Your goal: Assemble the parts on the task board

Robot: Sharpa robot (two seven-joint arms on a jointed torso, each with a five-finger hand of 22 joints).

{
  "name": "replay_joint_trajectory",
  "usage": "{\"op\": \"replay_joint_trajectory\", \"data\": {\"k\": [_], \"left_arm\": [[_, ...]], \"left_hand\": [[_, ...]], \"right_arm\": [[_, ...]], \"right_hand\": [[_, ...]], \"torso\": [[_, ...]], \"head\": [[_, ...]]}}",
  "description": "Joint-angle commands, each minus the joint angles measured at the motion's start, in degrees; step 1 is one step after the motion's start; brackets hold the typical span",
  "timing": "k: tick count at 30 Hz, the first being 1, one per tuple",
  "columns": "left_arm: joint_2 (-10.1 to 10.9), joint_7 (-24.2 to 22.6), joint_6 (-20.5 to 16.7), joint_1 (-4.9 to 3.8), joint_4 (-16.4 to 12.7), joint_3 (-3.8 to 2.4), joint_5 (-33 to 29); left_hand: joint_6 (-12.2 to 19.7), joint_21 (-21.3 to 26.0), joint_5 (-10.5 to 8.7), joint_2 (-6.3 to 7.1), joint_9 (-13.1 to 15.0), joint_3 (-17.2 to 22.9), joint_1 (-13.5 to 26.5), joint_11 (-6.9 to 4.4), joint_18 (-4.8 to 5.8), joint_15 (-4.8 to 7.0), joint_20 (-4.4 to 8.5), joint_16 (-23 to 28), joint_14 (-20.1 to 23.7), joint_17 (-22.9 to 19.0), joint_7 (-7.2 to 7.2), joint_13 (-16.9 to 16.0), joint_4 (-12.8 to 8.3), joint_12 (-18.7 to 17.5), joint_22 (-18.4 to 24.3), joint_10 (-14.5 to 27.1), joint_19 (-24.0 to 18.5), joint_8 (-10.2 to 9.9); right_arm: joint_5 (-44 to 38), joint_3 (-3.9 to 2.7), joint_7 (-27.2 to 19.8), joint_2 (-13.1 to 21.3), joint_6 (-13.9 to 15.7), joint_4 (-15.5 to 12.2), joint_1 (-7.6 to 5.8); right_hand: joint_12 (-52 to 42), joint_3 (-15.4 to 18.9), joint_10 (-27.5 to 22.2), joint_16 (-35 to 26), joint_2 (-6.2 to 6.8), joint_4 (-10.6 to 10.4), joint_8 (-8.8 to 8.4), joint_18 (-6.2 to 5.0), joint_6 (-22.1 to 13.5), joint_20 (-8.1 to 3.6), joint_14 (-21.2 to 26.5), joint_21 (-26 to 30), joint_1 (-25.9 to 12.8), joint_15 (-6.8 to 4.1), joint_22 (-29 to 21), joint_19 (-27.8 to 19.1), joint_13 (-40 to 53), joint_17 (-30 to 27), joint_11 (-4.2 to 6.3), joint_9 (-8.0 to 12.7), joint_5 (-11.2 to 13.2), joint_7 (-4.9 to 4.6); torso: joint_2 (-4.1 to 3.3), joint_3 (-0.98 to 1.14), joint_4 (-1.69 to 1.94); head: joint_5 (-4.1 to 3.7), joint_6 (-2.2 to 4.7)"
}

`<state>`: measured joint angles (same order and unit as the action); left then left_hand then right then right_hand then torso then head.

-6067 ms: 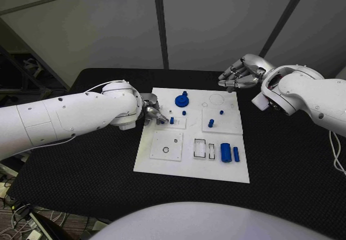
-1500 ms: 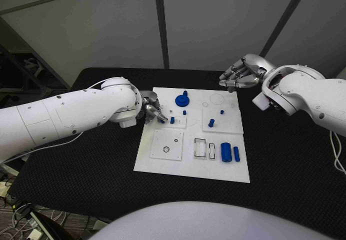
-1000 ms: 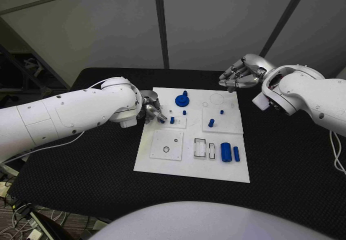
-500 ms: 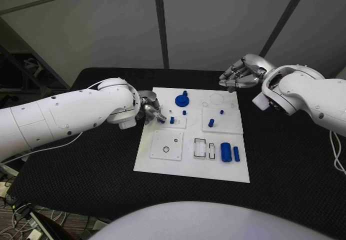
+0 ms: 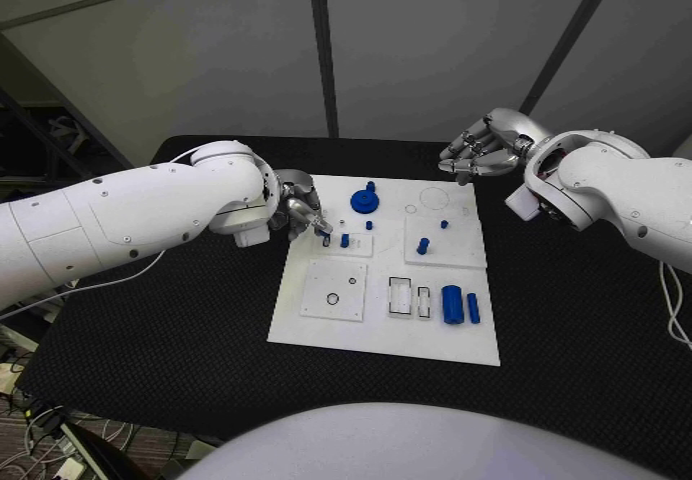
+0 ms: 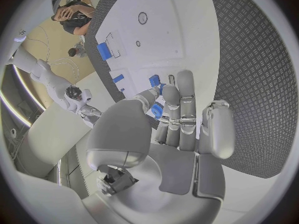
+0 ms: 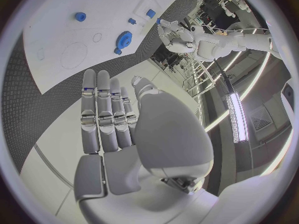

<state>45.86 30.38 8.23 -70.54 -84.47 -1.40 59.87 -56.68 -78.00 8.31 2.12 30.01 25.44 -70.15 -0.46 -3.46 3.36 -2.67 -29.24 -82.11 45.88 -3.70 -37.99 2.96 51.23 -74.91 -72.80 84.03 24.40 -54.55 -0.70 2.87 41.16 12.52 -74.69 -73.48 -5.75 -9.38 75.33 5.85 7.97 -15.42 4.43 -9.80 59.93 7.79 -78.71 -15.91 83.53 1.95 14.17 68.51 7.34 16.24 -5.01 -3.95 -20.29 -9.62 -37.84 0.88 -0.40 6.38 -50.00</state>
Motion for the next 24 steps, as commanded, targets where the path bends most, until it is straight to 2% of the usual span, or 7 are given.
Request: {"op": "replay_joint_trajectory", "data": {"k": [1,4,8,12,18,24], "left_arm": [[-0.56,-0.6,4.85,-0.76,1.07,-0.08,-2.49],[-1.7,-0.61,8.34,-1.84,2.93,-0.1,-4.17],[-3.29,-0.51,12.51,-2.71,5.33,-0.07,-5.55],[-5.0,-0.36,16.04,-3.38,8.03,0.41,-6.36],[-6.84,-0.17,20.11,-4.01,11.23,0.91,-7.1],[-7.78,-0.01,21.46,-4.46,12.9,1.74,-7.49]], "left_hand": [[0.44,0.28,-0.94,-0.41,0.66,5.63,-0.68,0.05,0.84,-0.02,-0.21,0.26,-0.3,-0.11,-0.18,0.21,-4.79,-0.23,-11.28,0.29,0.55,0.19],[0.5,0.38,-1.45,-0.55,0.78,5.89,-0.43,0.09,0.82,-0.05,-0.25,0.32,-0.29,-0.17,-0.21,0.14,-4.59,-0.13,-11.27,0.24,0.51,0.22],[0.58,0.62,-1.75,-0.68,0.87,6.01,-0.3,0.12,0.77,-0.08,-0.27,0.64,-0.22,-0.4,-0.23,0.3,-4.48,-0.24,-11.21,0.32,0.4,0.21],[0.68,0.83,-2.02,-0.84,0.96,6.13,-0.24,0.15,0.73,-0.12,-0.29,0.73,-0.11,-0.44,-0.27,0.06,-4.43,-0.05,-11.15,0.3,0.3,0.19],[0.78,0.94,-2.31,-1.01,1.1,6.24,-0.18,0.19,0.71,-0.16,-0.32,0.79,-0.01,-0.47,-0.31,-0.49,-4.4,0.39,-11.13,0.17,0.24,0.19],[0.83,1.05,-2.38,-1.04,1.16,6.28,-0.2,0.2,0.69,-0.17,-0.33,0.81,0.03,-0.47,-0.32,-0.71,-4.45,0.56,-11.11,0.12,0.19,0.18]], "right_arm": [[0.22,-0.02,-0.39,-0.09,-0.32,0.02,-0.1],[0.22,-0.02,-0.37,-0.17,-0.35,0.05,-0.1],[0.22,-0.02,-0.34,-0.26,-0.38,0.06,-0.1],[0.22,-0.02,-0.32,-0.37,-0.41,0.07,-0.1],[0.22,-0.02,-0.31,-0.46,-0.42,0.07,-0.1],[0.22,-0.02,-0.3,-0.55,-0.43,0.07,-0.1]], "right_hand": [[-0.05,0.12,-0.39,-0.32,-0.18,-0.34,0.38,-0.62,-0.47,0.28,0.34,0.37,-0.32,0.11,-0.09,0.01,0.05,0.05,-0.17,-0.05,-0.37,-0.03],[-0.05,0.12,-0.39,-0.32,-0.18,-0.34,0.38,-0.62,-0.47,0.28,0.34,0.37,-0.32,0.11,-0.09,0.01,0.05,0.05,-0.17,-0.05,-0.37,-0.03],[-0.05,0.12,-0.39,-0.32,-0.18,-0.34,0.38,-0.62,-0.47,0.28,0.34,0.37,-0.32,0.11,-0.09,0.01,0.05,0.05,-0.17,-0.05,-0.37,-0.03],[-0.05,0.12,-0.39,-0.32,-0.18,-0.34,0.38,-0.62,-0.47,0.28,0.34,0.37,-0.32,0.11,-0.09,0.01,0.05,0.05,-0.17,-0.05,-0.37,-0.03],[-0.05,0.12,-0.39,-0.32,-0.18,-0.34,0.38,-0.62,-0.47,0.28,0.34,0.37,-0.32,0.11,-0.09,0.01,0.05,0.05,-0.17,-0.05,-0.37,-0.03],[-0.05,0.12,-0.39,-0.32,-0.18,-0.34,0.38,-0.62,-0.47,0.28,0.34,0.37,-0.32,0.11,-0.09,0.01,0.05,0.05,-0.17,-0.05,-0.37,-0.03]], "torso": [[-0.08,-0.01,-0.07],[-0.08,0.03,-0.07],[-0.09,0.02,-0.06],[-0.05,0.02,-0.05],[-0.01,0.01,-0.08],[0.0,0.0,-0.02]], "head": [[0.01,0.0],[0.09,0.0],[0.09,0.0],[0.19,0.0],[0.17,0.0],[0.29,0.0]]}}
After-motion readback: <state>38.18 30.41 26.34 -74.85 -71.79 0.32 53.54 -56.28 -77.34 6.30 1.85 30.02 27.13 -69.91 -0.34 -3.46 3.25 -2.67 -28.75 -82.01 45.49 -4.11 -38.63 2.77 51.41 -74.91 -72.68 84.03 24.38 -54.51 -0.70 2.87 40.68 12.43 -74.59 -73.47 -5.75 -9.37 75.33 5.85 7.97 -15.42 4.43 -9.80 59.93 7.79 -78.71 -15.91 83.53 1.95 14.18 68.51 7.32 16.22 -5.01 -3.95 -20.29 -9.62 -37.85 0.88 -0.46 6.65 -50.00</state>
